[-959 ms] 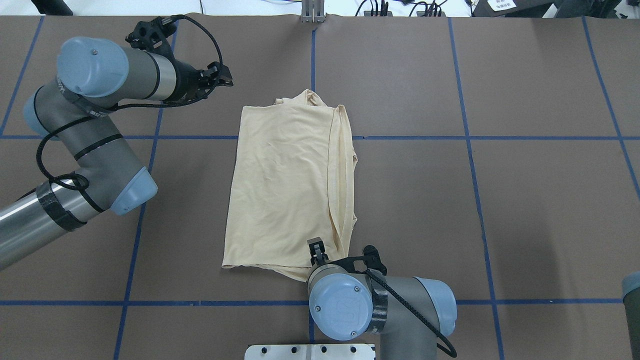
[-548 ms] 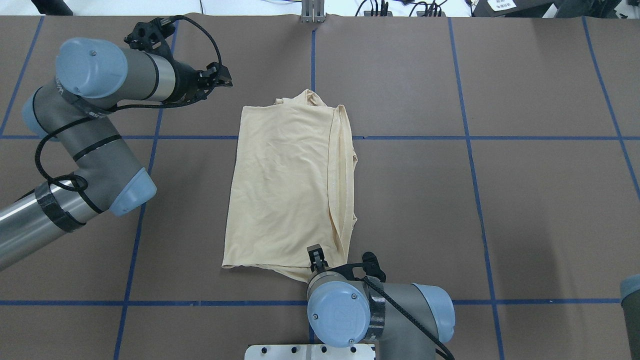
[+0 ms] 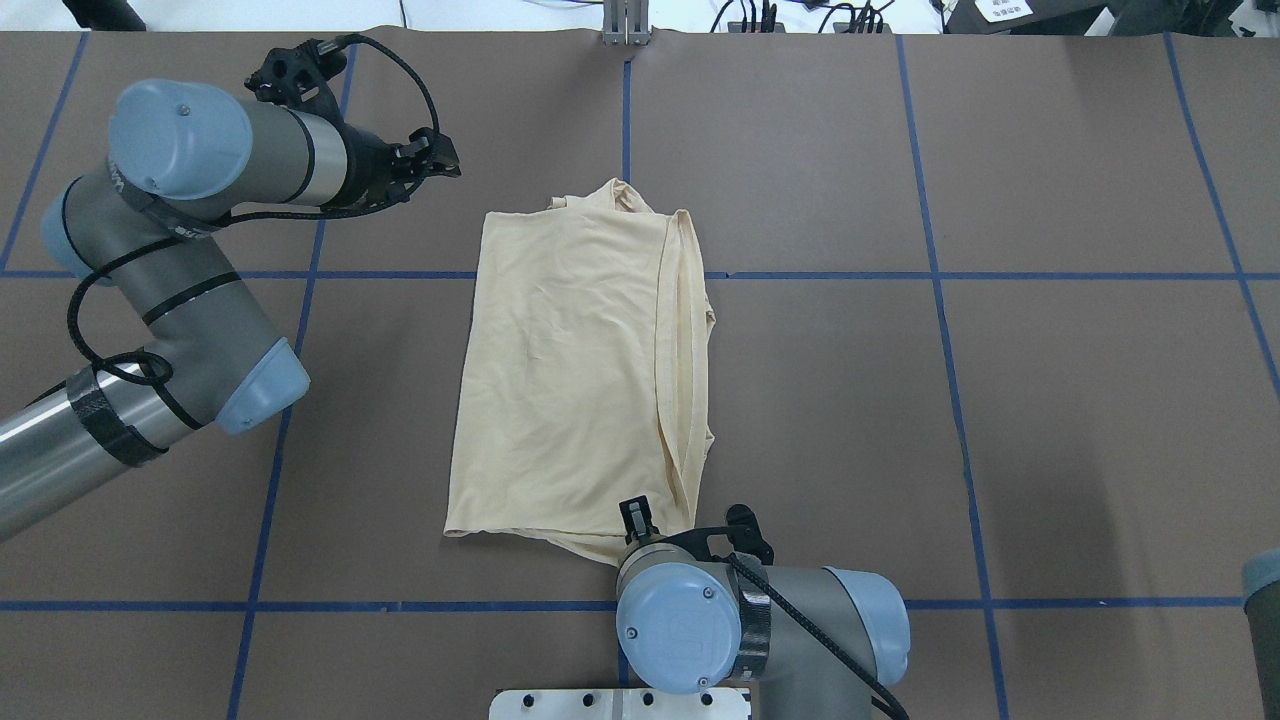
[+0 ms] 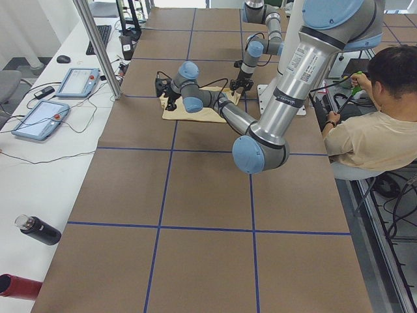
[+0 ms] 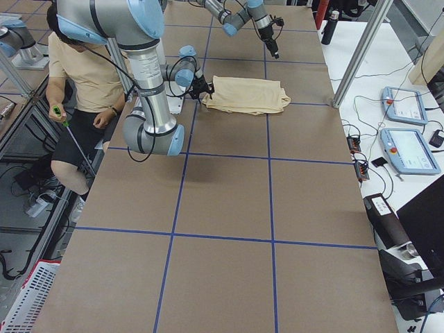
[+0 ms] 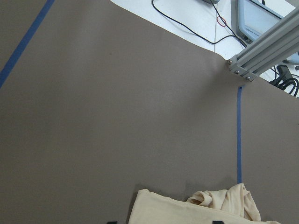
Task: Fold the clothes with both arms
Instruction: 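Lower the right gripper to the shirt's near end and grasp it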
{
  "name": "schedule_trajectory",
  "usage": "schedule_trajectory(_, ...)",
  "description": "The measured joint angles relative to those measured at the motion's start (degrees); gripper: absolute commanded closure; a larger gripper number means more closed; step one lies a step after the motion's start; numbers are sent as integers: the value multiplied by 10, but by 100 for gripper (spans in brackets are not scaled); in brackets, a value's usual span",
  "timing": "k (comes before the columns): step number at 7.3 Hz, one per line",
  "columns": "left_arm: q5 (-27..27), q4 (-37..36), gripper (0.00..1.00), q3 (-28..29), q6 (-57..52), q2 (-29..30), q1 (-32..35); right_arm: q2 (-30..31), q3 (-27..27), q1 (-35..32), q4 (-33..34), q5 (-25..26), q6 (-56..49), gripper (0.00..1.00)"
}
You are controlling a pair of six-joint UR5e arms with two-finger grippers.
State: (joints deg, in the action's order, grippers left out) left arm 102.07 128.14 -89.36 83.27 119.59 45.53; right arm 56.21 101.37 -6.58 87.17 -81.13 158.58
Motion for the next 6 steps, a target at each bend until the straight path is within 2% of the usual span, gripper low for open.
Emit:
schedule_trajectory(4, 0, 1, 26, 1, 0, -1, 0, 5, 10, -1, -1, 0, 0, 100)
schedule_trajectory(6, 1, 2, 26, -6, 7, -11, -2, 21, 39, -2, 5, -1, -1, 100)
